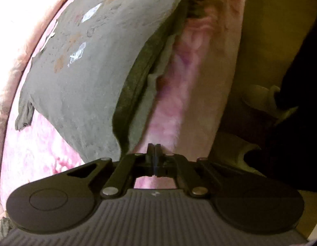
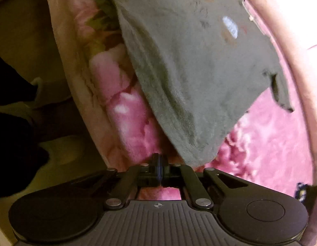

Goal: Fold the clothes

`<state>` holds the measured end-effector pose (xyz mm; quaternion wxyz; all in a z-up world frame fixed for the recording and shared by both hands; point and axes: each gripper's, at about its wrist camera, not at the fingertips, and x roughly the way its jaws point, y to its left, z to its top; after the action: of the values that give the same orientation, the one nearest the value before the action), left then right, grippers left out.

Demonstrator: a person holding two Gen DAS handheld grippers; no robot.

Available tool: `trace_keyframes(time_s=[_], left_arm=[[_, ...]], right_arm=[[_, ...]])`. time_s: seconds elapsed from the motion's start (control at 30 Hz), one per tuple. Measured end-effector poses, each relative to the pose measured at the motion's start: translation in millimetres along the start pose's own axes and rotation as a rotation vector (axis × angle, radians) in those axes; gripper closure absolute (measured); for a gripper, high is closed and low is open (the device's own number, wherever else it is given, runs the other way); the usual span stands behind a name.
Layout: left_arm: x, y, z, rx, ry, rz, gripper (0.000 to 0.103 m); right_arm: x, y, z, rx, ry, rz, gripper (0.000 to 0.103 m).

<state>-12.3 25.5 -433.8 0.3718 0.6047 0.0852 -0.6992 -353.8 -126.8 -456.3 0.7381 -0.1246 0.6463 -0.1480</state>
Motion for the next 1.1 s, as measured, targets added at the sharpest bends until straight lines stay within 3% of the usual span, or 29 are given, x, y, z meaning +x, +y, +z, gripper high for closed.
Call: trace_keyframes(time_s=[0.07, 0.13, 0.27, 0.33, 0.43, 0.53, 0.67, 0.77, 0.8, 0.83, 0.87, 0.9, 1.07, 1.1], left_arm=[[-12.0, 21.9, 2.2, -0.139, -0.019, -0.065, 0.103], [-26.7, 53.8, 7.9, -0.333, -0.099, -0.115, 0.103], [-31.8, 108.4, 26.9, -0.682, -0.279, -0.115, 0.094], [-13.6, 119.4, 40.3, -0.776, -0.292, -0.106, 0.088], [23.5, 109.7, 58.6, -0.821, -0.239, -0.150, 0.088], [34.4, 66.7, 61.0, -0.707, -0.168, -0.214, 0.088], [9.7, 31.1, 31.3, -0.693, -0.085, -0.237, 0.087], [-11.8, 38.4, 10.8, -0.762, -0.028, -0.247, 0.088], [-21.8, 46.5, 3.4, -0.791, -0.047, -0.235, 0.088], [-29.7, 57.3, -2.6, -0.832, -0.066, -0.223, 0.087], [-33.2, 70.3, -10.2, -0.894, -0.083, -0.206, 0.087], [-34.8, 83.5, -19.2, -0.965, -0.097, -0.187, 0.087], [-25.1, 134.5, -78.8, -1.355, -0.111, -0.117, 0.078], [-20.9, 138.7, -90.9, -1.427, -0.111, -0.118, 0.078]], right_arm=[[-9.6, -19.8, -1.3, 0.146, 0.012, 0.052, 0.101], [-20.7, -45.1, -1.0, 0.334, -0.009, 0.099, 0.101], [-31.2, -97.5, 15.5, 0.753, -0.195, 0.215, 0.101], [-18.8, -108.7, 29.3, 0.903, -0.257, 0.276, 0.101], [7.8, -95.4, 56.7, 0.912, -0.236, 0.270, 0.101], [22.6, -71.8, 71.9, 0.904, -0.214, 0.261, 0.101], [5.2, -39.6, 47.2, 0.857, -0.126, 0.283, 0.101], [-2.6, -44.6, 13.8, 1.005, -0.039, 0.376, 0.100], [-6.7, -52.2, -1.5, 1.089, -0.028, 0.405, 0.088], [-11.4, -59.5, -14.3, 1.164, -0.039, 0.423, 0.069], [-16.5, -69.8, -26.6, 1.242, -0.080, 0.426, 0.025], [-21.5, -80.0, -38.9, 1.319, -0.120, 0.429, 0.018], [-10.3, -120.3, -78.0, 1.491, -0.207, 0.419, 0.019], [-3.5, -122.2, -86.2, 1.518, -0.217, 0.426, 0.025]])
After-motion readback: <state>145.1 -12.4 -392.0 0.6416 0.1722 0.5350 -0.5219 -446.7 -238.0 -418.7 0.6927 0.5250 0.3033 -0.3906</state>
